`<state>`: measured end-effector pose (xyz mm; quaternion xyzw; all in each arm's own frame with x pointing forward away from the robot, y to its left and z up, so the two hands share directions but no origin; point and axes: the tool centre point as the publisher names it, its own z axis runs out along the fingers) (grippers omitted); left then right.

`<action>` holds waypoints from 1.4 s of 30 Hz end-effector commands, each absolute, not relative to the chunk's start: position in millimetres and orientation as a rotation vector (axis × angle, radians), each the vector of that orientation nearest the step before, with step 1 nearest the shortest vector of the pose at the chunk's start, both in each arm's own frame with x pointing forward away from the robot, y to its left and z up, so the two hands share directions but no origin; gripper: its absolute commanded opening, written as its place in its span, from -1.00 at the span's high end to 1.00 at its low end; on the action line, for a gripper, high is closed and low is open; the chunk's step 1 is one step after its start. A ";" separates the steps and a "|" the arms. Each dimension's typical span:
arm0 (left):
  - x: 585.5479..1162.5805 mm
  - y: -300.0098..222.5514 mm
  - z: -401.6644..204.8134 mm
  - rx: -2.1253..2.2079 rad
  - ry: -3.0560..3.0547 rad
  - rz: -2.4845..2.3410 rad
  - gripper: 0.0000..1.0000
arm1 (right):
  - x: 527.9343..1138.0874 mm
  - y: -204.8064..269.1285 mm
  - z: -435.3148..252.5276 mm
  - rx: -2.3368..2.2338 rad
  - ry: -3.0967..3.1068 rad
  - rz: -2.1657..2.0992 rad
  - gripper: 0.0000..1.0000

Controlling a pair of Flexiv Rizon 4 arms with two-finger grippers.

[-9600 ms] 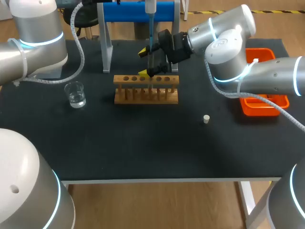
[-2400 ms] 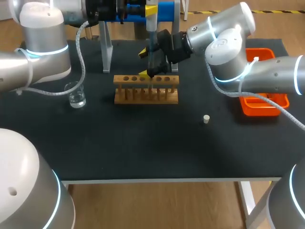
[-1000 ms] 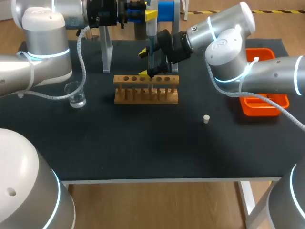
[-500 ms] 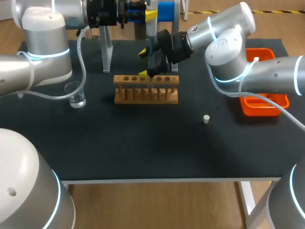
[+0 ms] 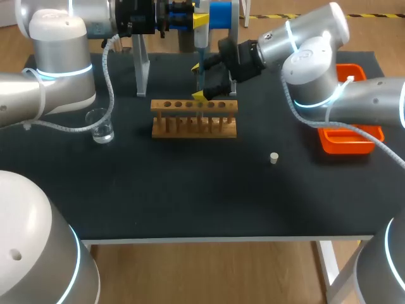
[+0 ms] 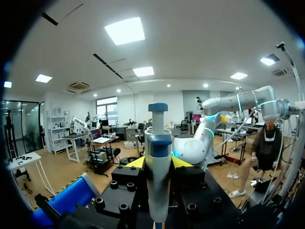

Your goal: Invert the test tube, pick up the pipette, mount the tip to pipette, aspirate from beaker and dispense into the tube, eject the tip, return the pipette, and cap with the stopper.

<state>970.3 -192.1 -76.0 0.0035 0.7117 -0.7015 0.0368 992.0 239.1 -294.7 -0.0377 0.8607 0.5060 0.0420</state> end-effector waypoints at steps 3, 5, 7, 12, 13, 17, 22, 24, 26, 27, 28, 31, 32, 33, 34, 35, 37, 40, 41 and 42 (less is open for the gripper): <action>970.3 -191.9 -75.3 0.010 2.186 -2.152 1.00 | 984.4 216.4 -286.8 -0.118 2.625 1.570 -1.00; 970.3 -191.9 -75.3 0.010 2.186 -2.152 1.00 | 983.1 210.3 -284.3 -0.118 2.619 1.583 -1.00; 970.3 -191.9 -75.3 0.010 2.186 -2.152 1.00 | 983.5 202.9 -280.6 -0.074 2.606 1.675 -1.00; 970.3 -191.9 -75.3 0.010 2.186 -2.152 1.00 | 982.3 178.2 -265.3 -0.033 2.551 1.703 -1.00; 970.3 -191.9 -75.3 0.010 2.186 -2.152 1.00 | 981.1 174.0 -262.5 -0.032 2.547 1.694 -1.00; 970.3 -191.9 -75.3 0.010 2.186 -2.152 1.00 | 975.9 160.3 -247.6 -0.038 2.507 1.709 -1.00; 970.3 -191.9 -75.3 0.010 2.186 -2.152 1.00 | 970.0 147.5 -221.5 -0.043 2.441 1.769 -1.00; 970.3 -191.9 -75.3 0.010 2.186 -2.152 1.00 | 967.4 144.0 -210.4 -0.046 2.423 1.773 -1.00; 970.3 -191.9 -75.3 0.010 2.186 -2.152 1.00 | 965.3 140.8 -199.7 -0.052 2.405 1.787 -1.00; 970.3 -191.9 -75.3 0.010 2.186 -2.152 1.00 | 964.3 139.1 -194.0 -0.052 2.390 1.800 -1.00; 970.3 -191.9 -75.3 0.010 2.186 -2.152 1.00 | 963.2 137.3 -188.1 -0.057 2.378 1.810 -1.00; 970.3 -191.9 -75.3 0.010 2.186 -2.152 1.00 | 960.3 132.3 -171.5 -0.049 2.351 1.834 -1.00; 970.3 -191.9 -75.3 0.010 2.186 -2.152 1.00 | 959.3 130.7 -166.2 -0.051 2.346 1.841 -1.00; 970.3 -191.9 -75.3 0.010 2.186 -2.152 1.00 | 958.2 129.0 -160.7 -0.048 2.343 1.848 -1.00; 970.3 -191.9 -75.3 0.010 2.186 -2.152 1.00 | 957.3 127.3 -156.2 -0.038 2.341 1.851 -1.00; 970.3 -191.9 -75.3 0.010 2.186 -2.152 1.00 | 956.5 125.7 -151.9 -0.030 2.341 1.848 -1.00; 970.3 -191.9 -75.3 0.010 2.186 -2.152 1.00 | 954.4 122.1 -142.5 -0.012 2.333 1.858 -1.00; 970.3 -191.9 -75.3 0.010 2.186 -2.152 1.00 | 951.7 116.9 -130.4 0.026 2.310 1.891 -1.00; 970.3 -191.9 -75.3 0.010 2.186 -2.152 1.00 | 950.8 115.6 -127.0 0.035 2.304 1.901 -1.00; 970.3 -191.9 -75.3 0.010 2.186 -2.152 1.00 | 949.6 114.4 -123.1 0.042 2.296 1.905 -1.00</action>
